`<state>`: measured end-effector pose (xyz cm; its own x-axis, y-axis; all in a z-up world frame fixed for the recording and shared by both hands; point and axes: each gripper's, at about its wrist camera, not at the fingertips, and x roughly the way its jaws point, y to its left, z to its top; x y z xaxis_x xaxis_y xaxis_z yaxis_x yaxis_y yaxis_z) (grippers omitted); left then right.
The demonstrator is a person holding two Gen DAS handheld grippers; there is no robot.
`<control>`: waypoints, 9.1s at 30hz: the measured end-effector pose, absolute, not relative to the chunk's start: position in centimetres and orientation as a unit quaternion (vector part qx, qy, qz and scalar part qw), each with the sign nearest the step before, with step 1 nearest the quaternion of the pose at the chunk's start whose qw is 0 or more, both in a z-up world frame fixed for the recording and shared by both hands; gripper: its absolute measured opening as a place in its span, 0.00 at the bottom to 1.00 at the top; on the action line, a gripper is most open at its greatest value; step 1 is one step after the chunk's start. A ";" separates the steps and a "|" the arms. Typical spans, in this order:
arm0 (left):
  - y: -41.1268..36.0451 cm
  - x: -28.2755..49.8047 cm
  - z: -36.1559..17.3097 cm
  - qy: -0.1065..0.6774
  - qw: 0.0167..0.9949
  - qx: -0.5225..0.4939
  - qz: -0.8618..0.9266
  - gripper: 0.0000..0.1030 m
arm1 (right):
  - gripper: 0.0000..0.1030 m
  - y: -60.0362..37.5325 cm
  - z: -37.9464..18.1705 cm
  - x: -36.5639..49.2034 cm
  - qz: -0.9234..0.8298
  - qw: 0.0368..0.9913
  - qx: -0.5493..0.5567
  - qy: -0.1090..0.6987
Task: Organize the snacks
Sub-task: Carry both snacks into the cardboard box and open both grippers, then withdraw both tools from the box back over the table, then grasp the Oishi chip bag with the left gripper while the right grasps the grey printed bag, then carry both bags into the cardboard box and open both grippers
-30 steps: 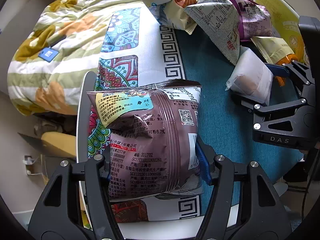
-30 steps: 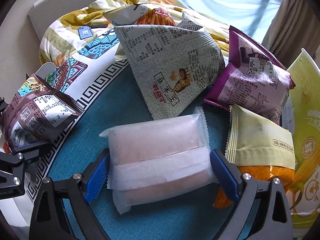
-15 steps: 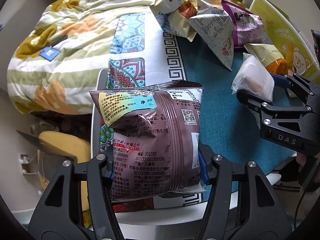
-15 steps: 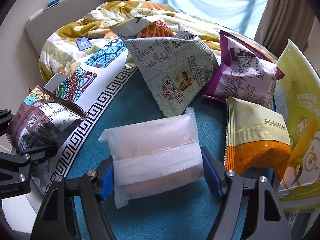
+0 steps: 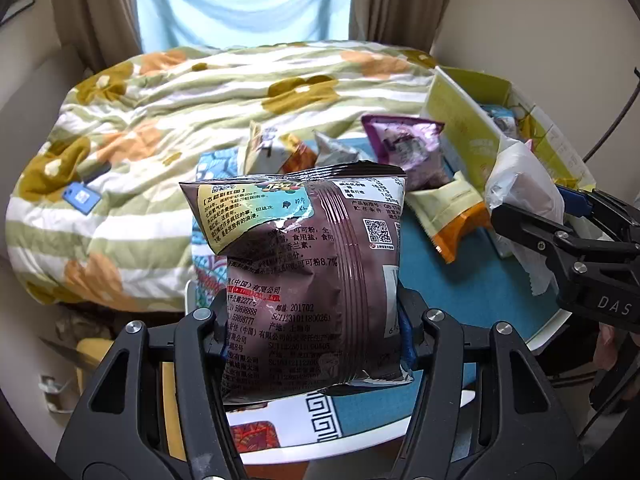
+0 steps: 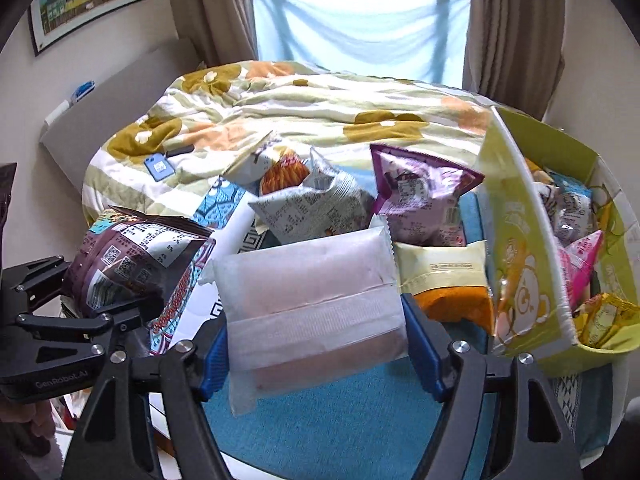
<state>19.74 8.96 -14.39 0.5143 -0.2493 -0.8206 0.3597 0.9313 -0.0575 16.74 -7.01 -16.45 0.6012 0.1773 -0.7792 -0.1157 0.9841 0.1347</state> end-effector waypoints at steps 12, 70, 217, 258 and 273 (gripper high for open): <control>-7.2 21.4 -8.0 0.401 0.879 0.062 -0.253 0.53 | 0.69 -21.3 -9.0 14.9 -0.012 0.917 0.062 0.394; -19.5 18.5 -12.7 0.478 0.865 0.039 -0.147 0.96 | 0.92 -40.5 -15.2 16.3 0.059 0.888 0.124 0.439; -10.0 30.6 -6.1 0.466 0.844 -0.008 -0.266 0.57 | 0.57 -26.7 -7.7 22.3 0.033 0.876 0.256 0.408; -22.3 25.2 -11.4 0.529 0.827 -0.017 -0.188 0.97 | 0.57 -44.7 -12.4 23.2 0.017 0.872 0.144 0.467; -19.6 24.0 -11.7 0.523 0.836 -0.030 -0.166 0.97 | 0.94 -42.5 -14.4 23.4 0.020 0.887 0.124 0.444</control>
